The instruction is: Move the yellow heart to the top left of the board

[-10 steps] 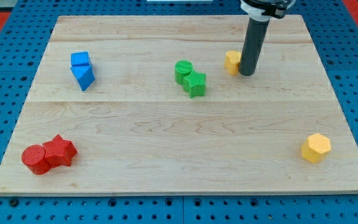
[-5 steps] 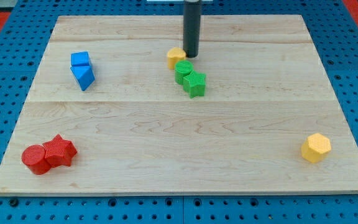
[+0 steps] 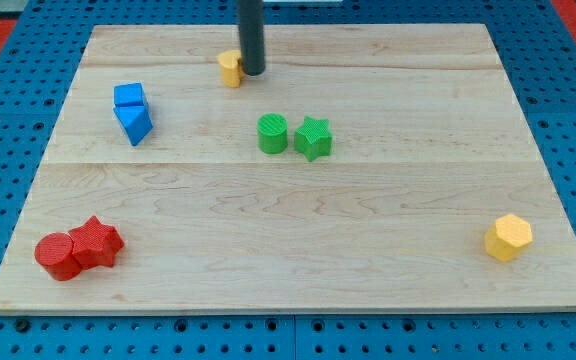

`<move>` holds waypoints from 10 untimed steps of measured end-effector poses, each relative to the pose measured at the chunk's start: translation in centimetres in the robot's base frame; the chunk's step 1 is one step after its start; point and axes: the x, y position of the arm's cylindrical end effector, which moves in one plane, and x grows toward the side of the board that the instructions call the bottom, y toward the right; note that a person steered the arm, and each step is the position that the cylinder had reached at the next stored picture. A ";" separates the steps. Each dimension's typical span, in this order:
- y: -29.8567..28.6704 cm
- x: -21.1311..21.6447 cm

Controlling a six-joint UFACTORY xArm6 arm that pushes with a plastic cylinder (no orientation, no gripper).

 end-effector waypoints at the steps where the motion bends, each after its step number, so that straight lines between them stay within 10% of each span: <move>1: -4.9 0.3; 10: -11.5 -1.0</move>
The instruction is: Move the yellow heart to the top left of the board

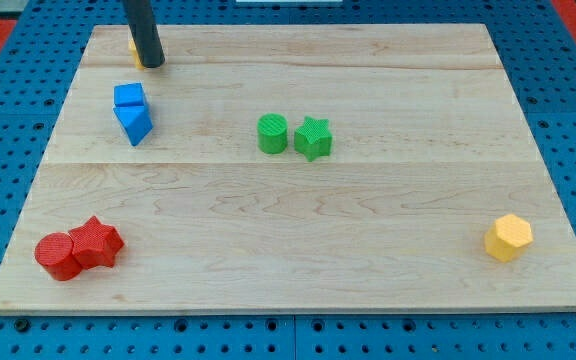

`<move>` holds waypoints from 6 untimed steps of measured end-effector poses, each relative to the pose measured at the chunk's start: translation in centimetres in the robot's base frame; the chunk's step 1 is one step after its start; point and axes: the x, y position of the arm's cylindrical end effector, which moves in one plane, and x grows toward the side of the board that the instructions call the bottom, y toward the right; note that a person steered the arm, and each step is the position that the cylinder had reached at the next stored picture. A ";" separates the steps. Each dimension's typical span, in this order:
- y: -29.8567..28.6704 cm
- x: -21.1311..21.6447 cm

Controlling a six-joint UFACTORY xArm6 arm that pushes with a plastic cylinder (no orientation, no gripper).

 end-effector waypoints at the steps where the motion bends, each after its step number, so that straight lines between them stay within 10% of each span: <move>1: -0.1 -0.1; 6: 1.0 5.0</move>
